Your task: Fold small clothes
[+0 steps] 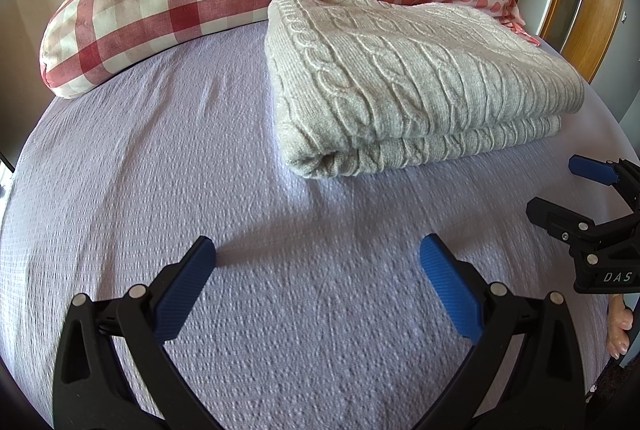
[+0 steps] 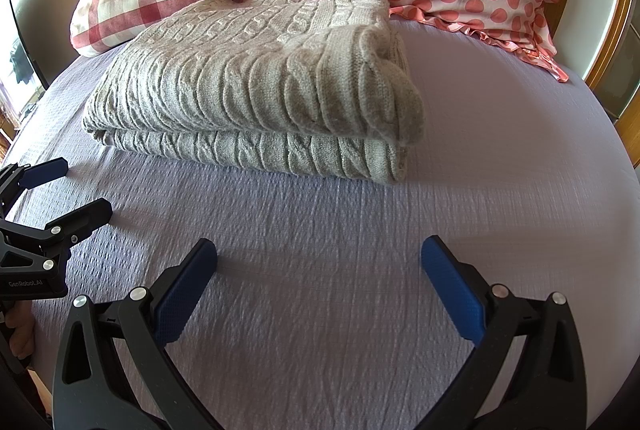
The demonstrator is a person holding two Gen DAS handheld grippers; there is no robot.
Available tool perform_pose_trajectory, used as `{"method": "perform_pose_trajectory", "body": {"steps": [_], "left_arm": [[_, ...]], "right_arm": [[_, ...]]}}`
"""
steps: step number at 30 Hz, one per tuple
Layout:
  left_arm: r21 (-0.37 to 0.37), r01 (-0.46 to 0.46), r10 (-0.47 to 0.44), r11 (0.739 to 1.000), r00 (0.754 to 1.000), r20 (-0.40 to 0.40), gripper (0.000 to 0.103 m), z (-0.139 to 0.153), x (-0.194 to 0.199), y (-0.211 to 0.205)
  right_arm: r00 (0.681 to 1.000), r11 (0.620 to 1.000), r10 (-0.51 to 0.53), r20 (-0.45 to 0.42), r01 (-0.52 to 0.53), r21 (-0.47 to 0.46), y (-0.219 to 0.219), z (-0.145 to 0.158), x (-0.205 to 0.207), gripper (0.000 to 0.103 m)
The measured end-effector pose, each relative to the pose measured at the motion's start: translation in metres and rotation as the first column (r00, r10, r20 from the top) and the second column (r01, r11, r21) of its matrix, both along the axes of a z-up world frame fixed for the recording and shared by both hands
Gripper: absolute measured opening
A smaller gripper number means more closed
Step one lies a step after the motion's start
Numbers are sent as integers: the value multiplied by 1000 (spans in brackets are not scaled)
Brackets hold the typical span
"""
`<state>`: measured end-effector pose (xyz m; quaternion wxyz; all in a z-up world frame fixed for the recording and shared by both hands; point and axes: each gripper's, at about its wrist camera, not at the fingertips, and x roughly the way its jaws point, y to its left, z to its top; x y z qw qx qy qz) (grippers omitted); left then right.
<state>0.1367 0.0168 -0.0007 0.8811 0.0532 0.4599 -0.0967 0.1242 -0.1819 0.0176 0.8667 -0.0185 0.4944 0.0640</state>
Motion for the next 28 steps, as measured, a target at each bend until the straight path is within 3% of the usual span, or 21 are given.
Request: {"method": "perform_pose_trajectory", "body": {"steps": [28], "left_arm": [[7,5,-4,1000,999,-41,101,0,6,-1]], "right_arm": [[1000,1000,-1,0,1,0,0,0,0,102]]}}
